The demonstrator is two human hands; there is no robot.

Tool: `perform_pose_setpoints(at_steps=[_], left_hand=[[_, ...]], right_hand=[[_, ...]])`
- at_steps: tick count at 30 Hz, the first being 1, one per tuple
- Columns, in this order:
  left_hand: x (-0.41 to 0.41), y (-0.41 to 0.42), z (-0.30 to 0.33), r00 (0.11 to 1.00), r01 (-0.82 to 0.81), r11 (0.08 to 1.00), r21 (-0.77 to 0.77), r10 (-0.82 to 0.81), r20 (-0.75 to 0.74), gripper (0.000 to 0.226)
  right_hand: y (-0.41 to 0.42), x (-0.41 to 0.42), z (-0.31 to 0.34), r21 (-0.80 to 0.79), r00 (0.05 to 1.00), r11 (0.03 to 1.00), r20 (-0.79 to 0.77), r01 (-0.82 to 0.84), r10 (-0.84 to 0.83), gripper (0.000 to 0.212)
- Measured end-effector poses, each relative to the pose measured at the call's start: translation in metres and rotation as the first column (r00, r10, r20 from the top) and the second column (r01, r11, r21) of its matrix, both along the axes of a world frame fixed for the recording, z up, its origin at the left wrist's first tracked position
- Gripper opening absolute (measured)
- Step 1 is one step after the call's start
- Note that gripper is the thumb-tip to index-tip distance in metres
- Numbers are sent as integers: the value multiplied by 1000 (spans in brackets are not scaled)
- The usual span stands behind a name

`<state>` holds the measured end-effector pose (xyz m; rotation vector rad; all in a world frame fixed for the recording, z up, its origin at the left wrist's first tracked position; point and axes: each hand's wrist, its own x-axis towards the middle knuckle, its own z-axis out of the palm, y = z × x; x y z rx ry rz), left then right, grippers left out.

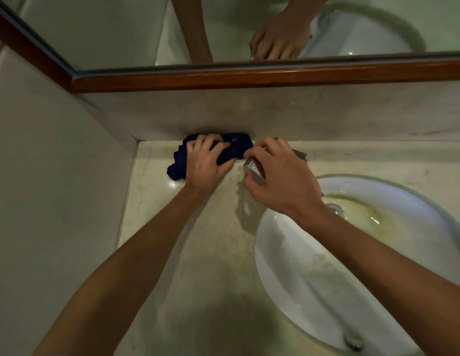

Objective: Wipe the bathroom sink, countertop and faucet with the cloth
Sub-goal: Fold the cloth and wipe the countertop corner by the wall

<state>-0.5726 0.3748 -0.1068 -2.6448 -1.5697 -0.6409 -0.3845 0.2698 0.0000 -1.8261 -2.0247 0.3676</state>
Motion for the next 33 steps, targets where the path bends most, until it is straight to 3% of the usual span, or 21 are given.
perform_pose_setpoints(at_steps=[5,9,11,13,15,16,17,18,19,20,22,24,26,27,30,33], left_hand=[[38,-1,9,979,195,979,-65,-190,78,29],[12,11,21,930,361,913,-190,-367,3,47],[-6,0,26,947,314,933,-178,-321,-13,48],[-18,-18,27,984,179,977,-117,-175,44,41],[-18,-28,24,992,41,985,-166,-20,126,37],[-13,-28,21,984,-4,979,-204,40,171,35],[-6,-26,20,973,-35,974,-226,85,214,33],[3,-23,19,962,-51,970,-239,111,249,31],[13,-21,19,954,-46,966,-253,118,274,30],[23,-20,19,950,-29,963,-267,110,292,30],[40,-19,20,942,19,960,-281,77,326,30],[47,-19,21,931,53,953,-298,62,361,31],[44,-26,21,928,49,945,-325,77,365,36],[41,-35,21,932,28,948,-319,91,351,40],[39,-80,14,908,-128,962,-240,211,362,45],[45,-118,0,839,-281,924,-260,368,400,42]], right_hand=[[1,-1,0,5,1000,1000,-5,-5,5,36],[3,0,1,-19,999,1000,-50,-11,10,38],[2,1,1,-14,998,1000,-61,-10,9,41],[2,2,1,-10,994,1000,-111,4,-5,42],[1,2,4,12,973,999,-230,36,-32,39],[3,4,5,6,931,997,-360,75,-68,35],[5,9,9,-56,824,990,-549,127,-137,31],[9,19,13,-157,653,976,-725,153,-219,27],[12,35,12,-213,490,959,-826,187,-279,26],[14,54,9,-202,429,947,-853,252,-296,26],[14,96,-10,-82,551,907,-771,413,-320,29],[12,128,-39,31,735,907,-597,420,-320,32],[13,136,-66,111,928,979,-350,174,-125,41],[17,133,-76,109,972,994,-236,20,6,48],[31,113,-96,113,962,962,-92,-247,257,63],[44,97,-109,216,964,948,-77,-235,256,50]])
